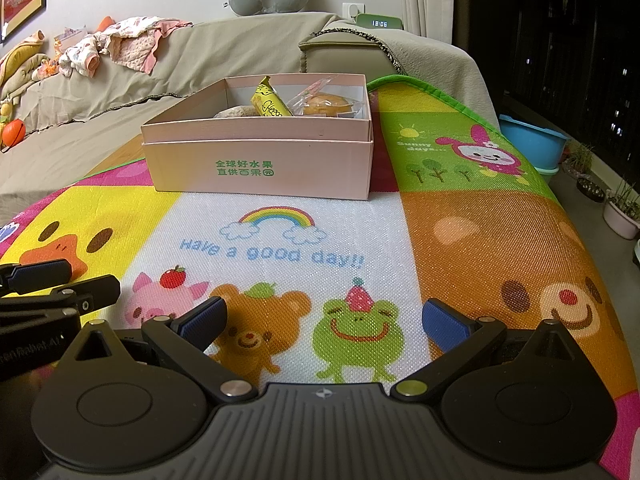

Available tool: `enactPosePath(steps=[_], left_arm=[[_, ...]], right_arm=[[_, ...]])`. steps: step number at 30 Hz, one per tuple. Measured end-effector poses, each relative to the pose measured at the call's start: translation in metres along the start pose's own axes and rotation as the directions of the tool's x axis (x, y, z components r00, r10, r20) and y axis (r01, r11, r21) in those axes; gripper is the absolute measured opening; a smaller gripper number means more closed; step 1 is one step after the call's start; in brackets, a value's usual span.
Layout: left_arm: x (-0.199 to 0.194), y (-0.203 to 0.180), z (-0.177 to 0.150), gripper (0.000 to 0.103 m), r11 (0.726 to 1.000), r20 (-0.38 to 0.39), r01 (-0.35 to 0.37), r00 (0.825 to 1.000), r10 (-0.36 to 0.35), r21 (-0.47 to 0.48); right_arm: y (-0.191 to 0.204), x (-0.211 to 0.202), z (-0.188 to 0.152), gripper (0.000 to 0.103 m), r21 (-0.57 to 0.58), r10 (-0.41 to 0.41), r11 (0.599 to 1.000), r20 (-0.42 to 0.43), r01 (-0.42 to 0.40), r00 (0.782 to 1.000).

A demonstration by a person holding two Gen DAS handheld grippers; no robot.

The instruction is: Organize objects

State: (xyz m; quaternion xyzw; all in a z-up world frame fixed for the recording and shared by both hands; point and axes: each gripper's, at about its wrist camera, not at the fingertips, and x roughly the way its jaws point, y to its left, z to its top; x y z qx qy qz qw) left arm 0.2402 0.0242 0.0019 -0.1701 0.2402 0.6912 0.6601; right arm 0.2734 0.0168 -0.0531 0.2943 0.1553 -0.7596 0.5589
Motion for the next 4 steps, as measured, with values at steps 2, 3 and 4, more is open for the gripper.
enactPosePath(steps=[2,3,4], left_arm=[[-0.0008,-0.0008,-0.0002,0.054,1.0,0.003,-0.022,1.0,0.022,0.007],[-0.0009,-0.0019,-0.0001,0.054,1.0,0.004,-0.026,1.0,0.026,0.015],[-0.0013,-0.0033,-0.0003,0.054,0.999,0.005,-0.032,0.999,0.032,0.025]], right_arm=[[0.0001,-0.0003,-0.0002,0.103,0.0,0.0,1.0,0.0,0.0,1.0],[-0.0003,-0.0001,0.0,0.103,0.001,0.0,1.0,0.0,0.0,1.0],[0.0001,0.0,0.0,0.103,0.0,0.0,1.0,0.0,0.0,1.0]])
